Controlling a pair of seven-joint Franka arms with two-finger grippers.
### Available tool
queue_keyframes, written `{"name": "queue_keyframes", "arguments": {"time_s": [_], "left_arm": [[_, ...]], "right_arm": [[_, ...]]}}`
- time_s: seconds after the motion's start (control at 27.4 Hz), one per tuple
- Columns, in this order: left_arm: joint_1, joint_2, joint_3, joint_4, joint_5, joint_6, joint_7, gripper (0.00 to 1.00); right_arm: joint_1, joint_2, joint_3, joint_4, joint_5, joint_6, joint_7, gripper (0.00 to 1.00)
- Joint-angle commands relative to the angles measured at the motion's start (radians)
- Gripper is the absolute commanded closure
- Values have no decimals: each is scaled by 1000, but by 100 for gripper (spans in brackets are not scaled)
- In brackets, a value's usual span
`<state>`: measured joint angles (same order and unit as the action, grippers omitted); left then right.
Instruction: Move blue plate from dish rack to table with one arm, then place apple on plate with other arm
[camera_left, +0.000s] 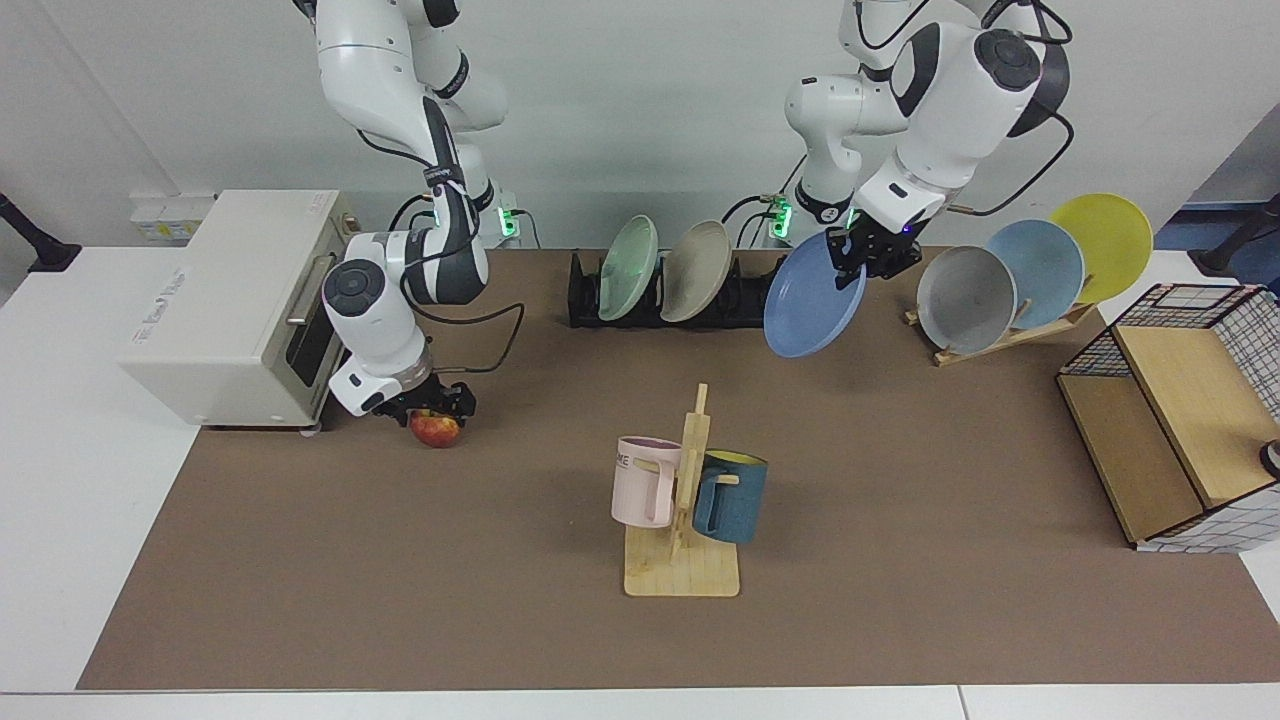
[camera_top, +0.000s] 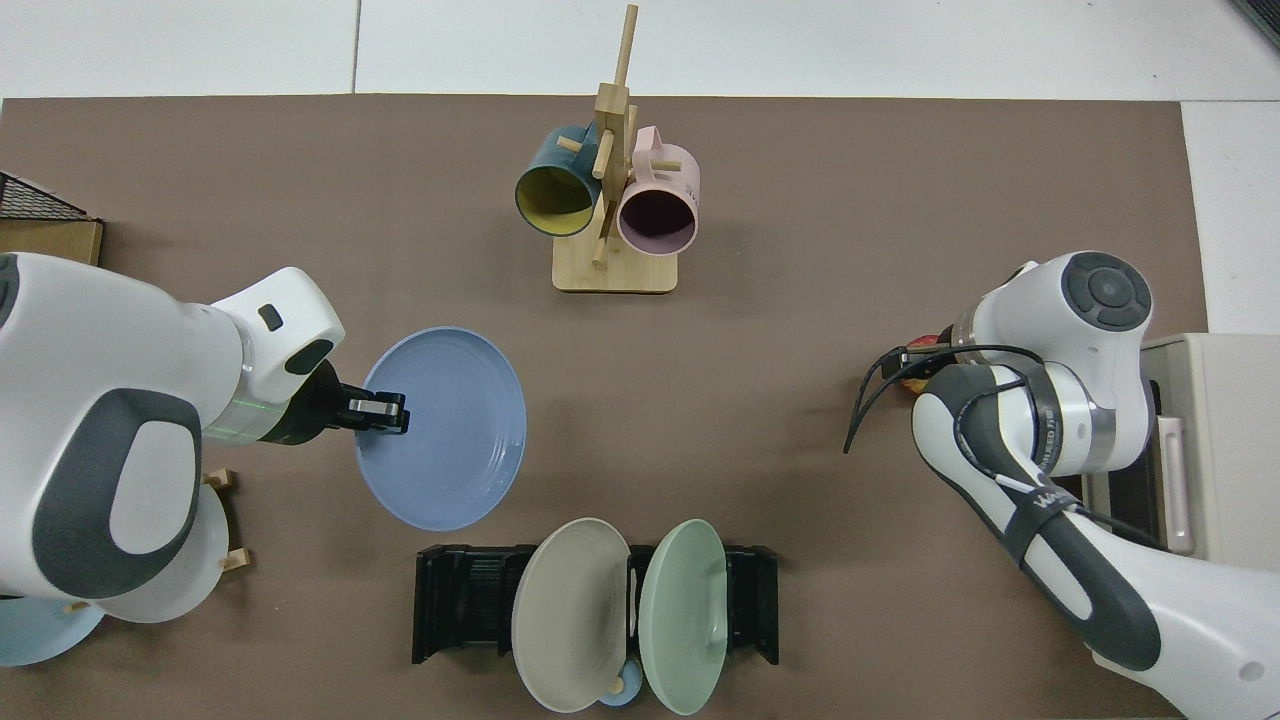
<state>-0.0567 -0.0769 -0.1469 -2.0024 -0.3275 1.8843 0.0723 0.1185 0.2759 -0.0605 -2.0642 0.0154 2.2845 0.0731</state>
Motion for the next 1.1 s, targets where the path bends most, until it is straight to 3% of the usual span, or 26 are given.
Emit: {"name": "queue_keyframes", "arguments": {"time_s": [0.0, 0.15, 0.33, 0.51, 0.69, 1.06], "left_arm": [[15, 28, 0, 8, -39, 24, 98, 100], [15, 83, -13, -1, -102, 108, 67, 100], [21, 129, -19, -19, -245, 166, 76, 100], [24, 203, -72, -19, -271, 254, 76, 100], [34, 226, -117, -24, -358, 312, 78, 100], [21, 290, -211, -35, -361, 498, 66, 100]], "right_arm": [[-11, 2, 7, -10, -8, 23, -32, 57], [-13, -3, 7, 5, -8, 10, -42, 82], [-13, -26, 5, 25, -8, -22, -47, 92], [-5, -67, 5, 70, -9, -106, -47, 96], [1, -132, 5, 113, -9, -207, -45, 100], [-3, -205, 4, 210, -11, -376, -47, 100]]}}
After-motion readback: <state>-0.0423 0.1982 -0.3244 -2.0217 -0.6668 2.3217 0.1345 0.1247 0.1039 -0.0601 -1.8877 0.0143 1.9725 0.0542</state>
